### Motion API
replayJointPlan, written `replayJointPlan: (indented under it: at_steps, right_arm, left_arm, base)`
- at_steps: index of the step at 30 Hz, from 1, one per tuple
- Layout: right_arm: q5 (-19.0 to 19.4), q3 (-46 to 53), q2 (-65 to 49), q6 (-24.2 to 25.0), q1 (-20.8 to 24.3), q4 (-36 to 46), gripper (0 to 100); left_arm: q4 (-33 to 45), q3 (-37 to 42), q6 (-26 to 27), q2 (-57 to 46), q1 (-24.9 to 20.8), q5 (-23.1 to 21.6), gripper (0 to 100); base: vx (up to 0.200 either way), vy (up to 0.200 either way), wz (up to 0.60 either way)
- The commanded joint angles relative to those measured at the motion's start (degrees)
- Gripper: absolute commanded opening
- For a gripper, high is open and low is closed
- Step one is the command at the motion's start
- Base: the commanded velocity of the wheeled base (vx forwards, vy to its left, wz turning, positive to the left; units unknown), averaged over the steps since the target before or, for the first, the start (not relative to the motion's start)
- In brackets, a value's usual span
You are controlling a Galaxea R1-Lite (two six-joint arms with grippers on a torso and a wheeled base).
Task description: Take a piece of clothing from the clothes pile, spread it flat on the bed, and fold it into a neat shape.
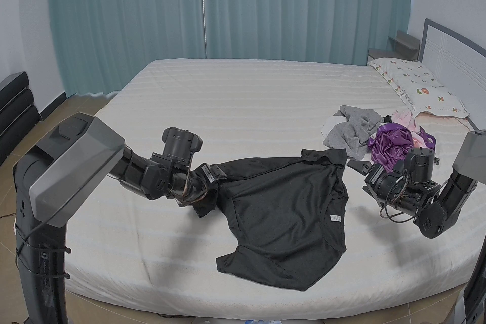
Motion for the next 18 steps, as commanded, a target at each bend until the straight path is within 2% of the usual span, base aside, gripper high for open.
replayJointPlan:
  at_steps: [1,2,3,9,11,14,18]
  right_arm:
    - [0.06,1.94,-0.08,1.04,0.92,-1.17,100]
    - [-0.03,2.11,0.01,1.04,0.92,-1.43,100]
    - [-0.03,2.64,0.19,1.12,0.92,-2.13,100]
    - [-0.12,4.75,0.36,0.95,0.92,-4.86,100]
    - [-0.21,5.1,0.1,0.86,0.92,-5.47,100]
    - [-0.21,5.28,0.01,0.86,1.01,-5.56,100]
    - [-0.21,5.28,0.1,0.95,1.01,-5.56,100]
  left_arm:
    - [0.0,-1.62,0.41,1.95,-1.71,0.4,100]
    - [0.0,-1.79,0.41,2.21,-1.89,0.4,100]
    - [0.0,-2.5,0.5,2.92,-2.06,0.4,0]
    - [0.62,-6.89,0.5,6.17,-1.89,3.83,0]
    - [0.71,-8.74,0.5,7.22,-1.36,7.26,0]
    - [0.71,-9.7,0.5,7.14,-0.39,9.37,0]
    - [0.71,-9.97,1.03,5.55,1.28,9.63,0]
  base:
    - [0.0,0.0,0.0]
    - [0.0,0.0,0.0]
    - [0.0,0.0,0.0]
    - [0.0,0.0,0.0]
    - [0.0,0.0,0.0]
    - [0.0,0.0,0.0]
    - [0.0,0.0,0.0]
